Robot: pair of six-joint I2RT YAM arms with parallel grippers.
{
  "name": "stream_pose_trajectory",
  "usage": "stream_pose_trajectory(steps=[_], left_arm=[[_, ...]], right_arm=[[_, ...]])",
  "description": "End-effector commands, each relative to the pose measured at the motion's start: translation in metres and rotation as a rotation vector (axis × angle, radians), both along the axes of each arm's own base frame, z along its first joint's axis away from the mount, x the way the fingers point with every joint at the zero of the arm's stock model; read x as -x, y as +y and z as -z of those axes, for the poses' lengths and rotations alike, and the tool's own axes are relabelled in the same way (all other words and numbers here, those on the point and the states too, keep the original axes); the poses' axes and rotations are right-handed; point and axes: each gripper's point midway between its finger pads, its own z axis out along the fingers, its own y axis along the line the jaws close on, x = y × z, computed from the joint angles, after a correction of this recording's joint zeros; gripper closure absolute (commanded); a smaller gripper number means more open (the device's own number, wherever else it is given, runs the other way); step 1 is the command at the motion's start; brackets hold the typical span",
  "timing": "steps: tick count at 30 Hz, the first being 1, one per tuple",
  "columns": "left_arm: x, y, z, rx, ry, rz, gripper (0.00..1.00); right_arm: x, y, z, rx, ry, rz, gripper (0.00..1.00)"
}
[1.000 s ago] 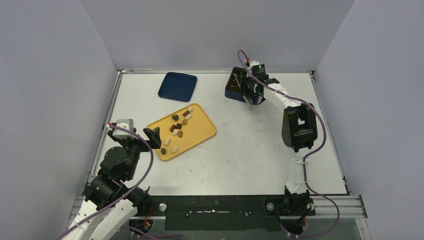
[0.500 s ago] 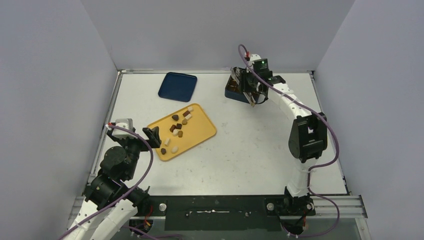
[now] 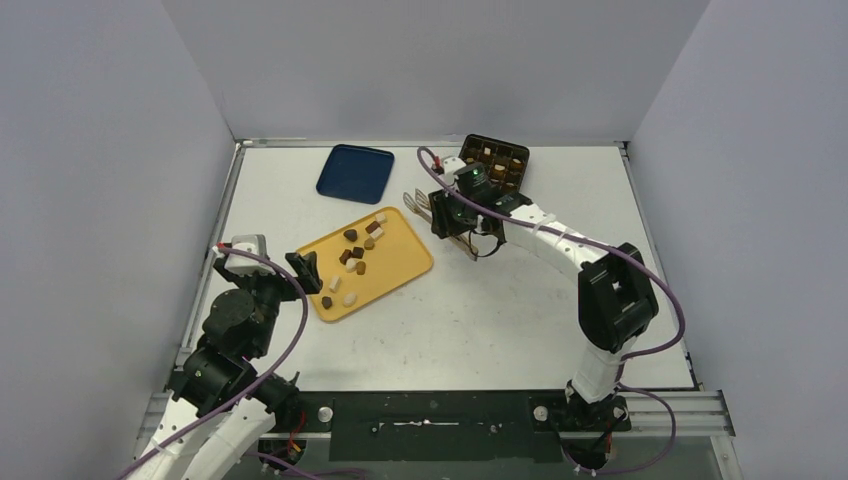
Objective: Pack the chocolate
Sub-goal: Pick up the fake chocolate from the plate.
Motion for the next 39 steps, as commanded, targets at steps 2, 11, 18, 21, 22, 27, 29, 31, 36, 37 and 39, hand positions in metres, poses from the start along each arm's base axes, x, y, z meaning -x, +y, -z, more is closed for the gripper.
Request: stream_pose_trajectory(steps=[2, 11, 18, 21, 22, 27, 29, 31, 36, 37, 39], left_arm=[[-0.002, 0.004, -0.017, 0.019, -0.052, -0.021, 0.03], [0.005, 0.021, -0.026, 0.039, -0.094, -0.090, 0.03], [0.011, 0.029, -0.032, 0.058, -0.127, -0.117, 0.03], [0.011, 0.030, -0.031, 0.058, -0.124, -0.120, 0.03], [0.010, 0.030, -0.031, 0.057, -0.123, -0.120, 0.03], [0.009, 0.029, -0.028, 0.050, -0.110, -0.119, 0.03], [0.009, 0.028, -0.027, 0.049, -0.107, -0.118, 0.03], [0.009, 0.028, -0.027, 0.049, -0.107, -0.117, 0.03], [0.010, 0.029, -0.028, 0.053, -0.111, -0.119, 0.03], [0.010, 0.029, -0.028, 0.053, -0.111, -0.119, 0.03], [0.010, 0.029, -0.029, 0.053, -0.112, -0.119, 0.03]], right_arm=[[0.013, 0.034, -0.018, -0.056, -0.078, -0.077, 0.61], [0.094, 0.092, 0.003, -0.021, -0.030, -0.321, 0.59], [0.119, 0.105, 0.014, 0.025, -0.018, -0.379, 0.58], [0.119, 0.104, 0.021, 0.062, -0.023, -0.387, 0.56], [0.118, 0.104, 0.022, 0.070, -0.025, -0.394, 0.56], [0.119, 0.106, 0.034, 0.095, -0.008, -0.430, 0.55], [0.119, 0.106, 0.039, 0.102, 0.000, -0.440, 0.55], [0.119, 0.106, 0.044, 0.112, 0.006, -0.446, 0.55], [0.114, 0.108, 0.054, 0.128, 0.015, -0.449, 0.55], [0.114, 0.109, 0.056, 0.129, 0.020, -0.451, 0.56], [0.113, 0.111, 0.059, 0.132, 0.026, -0.452, 0.57]])
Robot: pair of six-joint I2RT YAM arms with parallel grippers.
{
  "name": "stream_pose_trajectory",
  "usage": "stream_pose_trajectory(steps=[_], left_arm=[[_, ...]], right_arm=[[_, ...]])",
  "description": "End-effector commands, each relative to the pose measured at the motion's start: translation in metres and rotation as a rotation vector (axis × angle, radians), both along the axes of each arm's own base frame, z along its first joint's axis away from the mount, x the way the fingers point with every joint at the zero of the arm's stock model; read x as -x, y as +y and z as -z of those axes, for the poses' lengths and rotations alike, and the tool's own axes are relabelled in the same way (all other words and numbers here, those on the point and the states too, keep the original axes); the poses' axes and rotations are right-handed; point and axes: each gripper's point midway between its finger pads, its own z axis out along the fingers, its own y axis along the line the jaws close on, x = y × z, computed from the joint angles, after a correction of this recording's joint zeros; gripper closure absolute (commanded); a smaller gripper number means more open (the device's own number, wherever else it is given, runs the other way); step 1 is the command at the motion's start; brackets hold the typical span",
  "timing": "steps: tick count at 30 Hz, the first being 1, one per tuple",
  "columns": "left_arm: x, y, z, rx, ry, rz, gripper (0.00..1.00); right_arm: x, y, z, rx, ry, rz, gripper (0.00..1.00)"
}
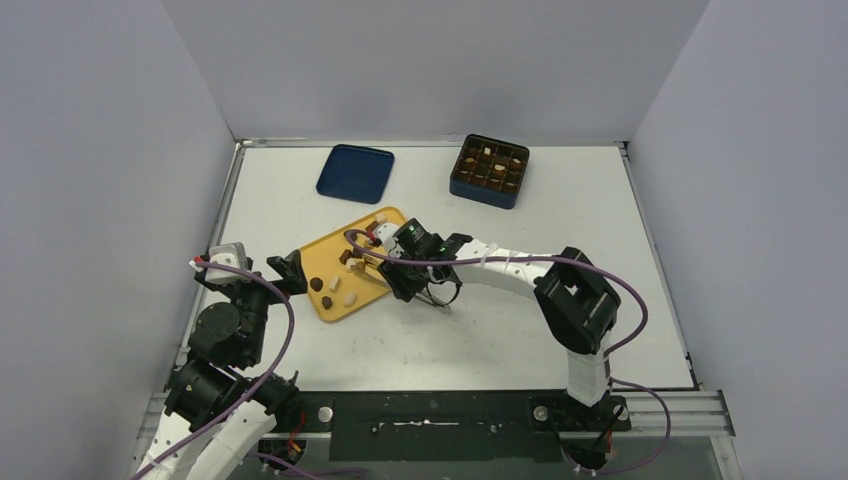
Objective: Pack the chocolate
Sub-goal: Pick up the fake chocolate from the plate.
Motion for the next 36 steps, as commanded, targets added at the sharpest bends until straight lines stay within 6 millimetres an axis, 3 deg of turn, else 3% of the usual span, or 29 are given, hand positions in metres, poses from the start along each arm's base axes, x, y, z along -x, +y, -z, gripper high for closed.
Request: stream_pose_trajectory(steps=[1, 16, 36], left_arm=[[-0.001, 0.003, -0.012, 0.015, -0.038, -0.018, 0.03], [-0.001, 0.002, -0.013, 0.014, -0.043, -0.007, 0.03], [-0.001, 0.000, -0.013, 0.014, -0.043, 0.002, 0.03]], right_arm=[[-0.018, 0.017, -0.017, -0.052, -0.050, -0.012, 0.58], [-0.023, 0.019, -0.007, -0.021, -0.049, 0.011, 0.62], [-0.021, 0.008, -0.059, -0.102, -0.103, 0.076, 0.74]])
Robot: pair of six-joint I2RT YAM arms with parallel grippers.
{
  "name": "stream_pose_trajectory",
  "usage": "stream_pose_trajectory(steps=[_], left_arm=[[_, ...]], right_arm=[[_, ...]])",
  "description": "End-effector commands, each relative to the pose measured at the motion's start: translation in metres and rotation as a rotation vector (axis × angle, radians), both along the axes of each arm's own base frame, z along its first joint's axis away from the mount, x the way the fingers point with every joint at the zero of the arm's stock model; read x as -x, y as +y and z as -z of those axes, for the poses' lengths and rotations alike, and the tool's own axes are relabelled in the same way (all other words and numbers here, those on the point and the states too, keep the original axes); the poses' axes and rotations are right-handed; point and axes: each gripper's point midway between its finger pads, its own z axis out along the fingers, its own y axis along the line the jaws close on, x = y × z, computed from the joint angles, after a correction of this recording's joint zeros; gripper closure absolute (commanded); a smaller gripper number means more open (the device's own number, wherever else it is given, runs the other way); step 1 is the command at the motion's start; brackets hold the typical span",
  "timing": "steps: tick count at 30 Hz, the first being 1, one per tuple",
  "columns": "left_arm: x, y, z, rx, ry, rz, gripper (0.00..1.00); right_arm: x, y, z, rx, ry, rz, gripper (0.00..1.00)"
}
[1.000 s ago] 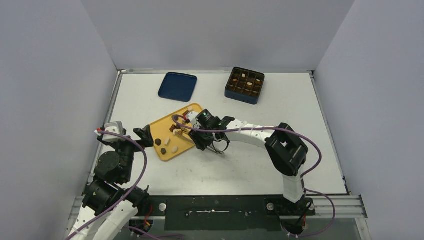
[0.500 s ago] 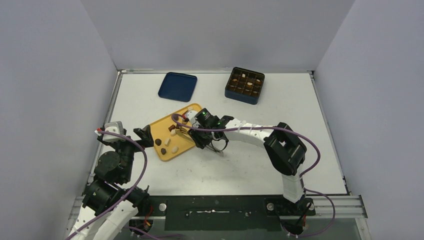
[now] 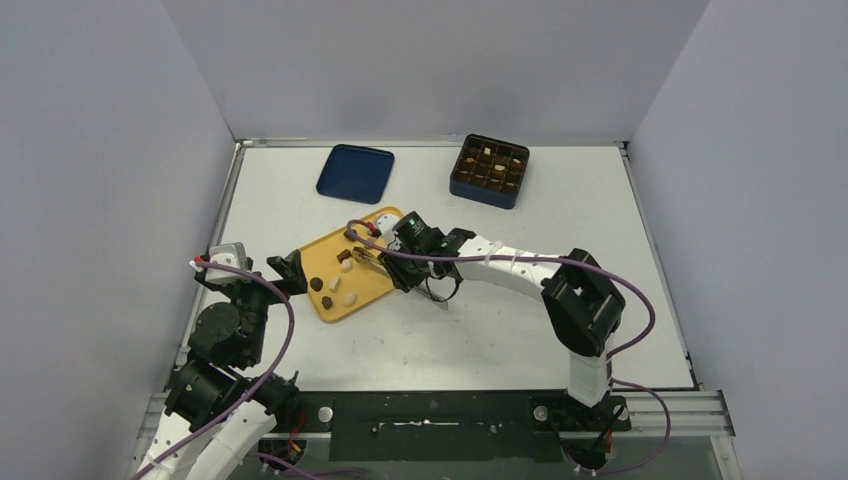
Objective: Pack the chocolate
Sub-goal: Pick up the fake chocolate from the plate, then place the fake chocolate in the packing box.
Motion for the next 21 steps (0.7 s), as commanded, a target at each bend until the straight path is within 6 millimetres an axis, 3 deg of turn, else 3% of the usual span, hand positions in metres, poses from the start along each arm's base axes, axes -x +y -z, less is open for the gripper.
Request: stream_pose_trajectory(steps=[1, 8, 16, 21], left_arm=[[-0.001, 0.000, -0.013, 0.014, -0.042, 0.002, 0.03], [-0.002, -0.001, -0.011, 0.010, -0.034, 0.003, 0.03], [-0.003, -0.002, -0.011, 0.008, -0.031, 0.004, 0.03], [-0.003, -0.002, -0.010, 0.007, -0.028, 0.008, 0.03]], right_arm=[[-0.012, 0.002, -0.049, -0.095, -0.081, 0.044, 0.75], [-0.040, -0.018, -0.074, -0.097, -0.134, 0.127, 0.75], [-0.109, -0.084, -0.108, -0.092, -0.225, 0.355, 0.75], [-0.148, -0.128, -0.117, -0.077, -0.253, 0.491, 0.75]])
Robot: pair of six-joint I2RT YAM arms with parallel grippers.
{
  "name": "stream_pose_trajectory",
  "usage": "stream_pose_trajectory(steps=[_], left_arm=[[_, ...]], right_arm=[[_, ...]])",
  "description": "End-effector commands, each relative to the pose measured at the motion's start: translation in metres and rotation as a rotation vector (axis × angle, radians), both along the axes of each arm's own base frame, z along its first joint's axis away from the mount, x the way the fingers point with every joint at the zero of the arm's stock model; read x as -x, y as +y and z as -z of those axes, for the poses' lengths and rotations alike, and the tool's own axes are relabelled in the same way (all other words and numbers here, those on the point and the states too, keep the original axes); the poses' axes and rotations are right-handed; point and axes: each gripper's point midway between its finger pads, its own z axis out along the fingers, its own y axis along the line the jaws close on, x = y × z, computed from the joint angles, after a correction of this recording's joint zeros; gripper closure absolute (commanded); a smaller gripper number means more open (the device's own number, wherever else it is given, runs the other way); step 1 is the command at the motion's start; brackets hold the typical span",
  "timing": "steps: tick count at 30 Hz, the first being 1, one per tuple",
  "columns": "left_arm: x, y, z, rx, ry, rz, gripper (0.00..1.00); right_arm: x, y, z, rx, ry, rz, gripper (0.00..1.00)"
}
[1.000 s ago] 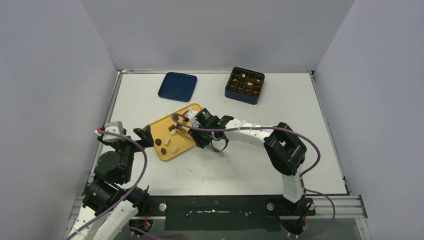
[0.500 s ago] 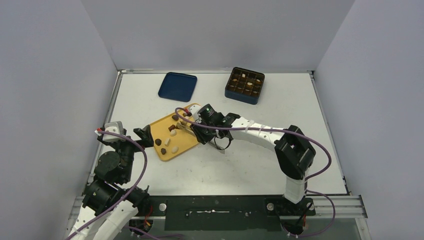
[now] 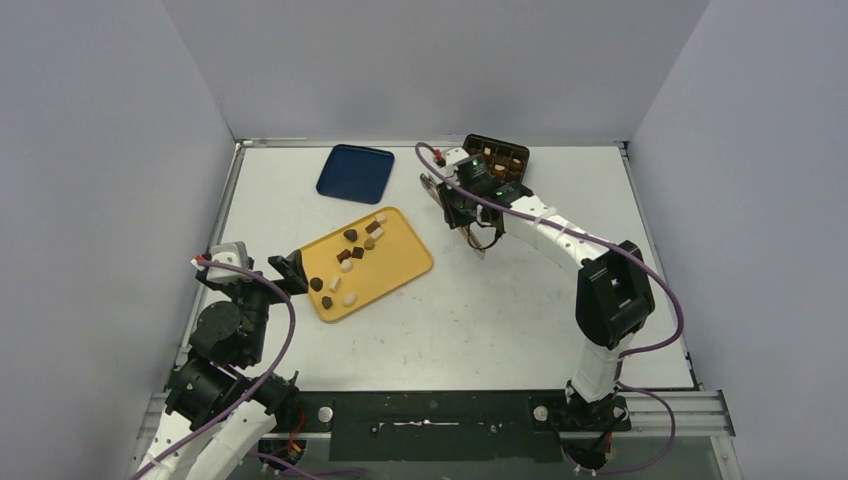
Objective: Pack the chocolate
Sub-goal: Place the fake chocolate in the packing box.
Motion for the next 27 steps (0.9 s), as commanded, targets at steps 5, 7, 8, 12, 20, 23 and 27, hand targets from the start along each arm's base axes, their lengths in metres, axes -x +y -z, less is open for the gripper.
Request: stream_pose_trajectory(steps=[5, 7, 8, 12, 20, 23, 27], left_arm=[[-0.002, -0.003, -0.011, 0.010, -0.033, 0.011, 0.03], [-0.002, -0.002, -0.010, 0.009, -0.031, 0.011, 0.03], [-0.002, -0.003, -0.011, 0.010, -0.033, 0.013, 0.03], [-0.003, -0.005, -0.010, 0.010, -0.032, 0.020, 0.03], [-0.003, -0.006, -0.011, 0.008, -0.032, 0.028, 0.03], [-0.003, -0.006, -0.010, 0.008, -0.032, 0.028, 0.03], [-0.003, -0.005, -0.011, 0.011, -0.037, 0.027, 0.03]], right_arm=[[-0.064, -0.055, -0.051, -0.044, -0.128, 0.218, 0.74], [-0.074, -0.061, -0.049, -0.045, -0.128, 0.243, 0.74], [-0.079, -0.064, -0.048, -0.045, -0.127, 0.254, 0.74], [-0.094, -0.075, -0.042, -0.050, -0.119, 0.292, 0.74], [-0.111, -0.084, -0.026, -0.059, -0.101, 0.336, 0.72], [-0.115, -0.083, -0.021, -0.069, -0.086, 0.326, 0.72], [-0.118, -0.079, -0.019, -0.082, -0.084, 0.305, 0.71]])
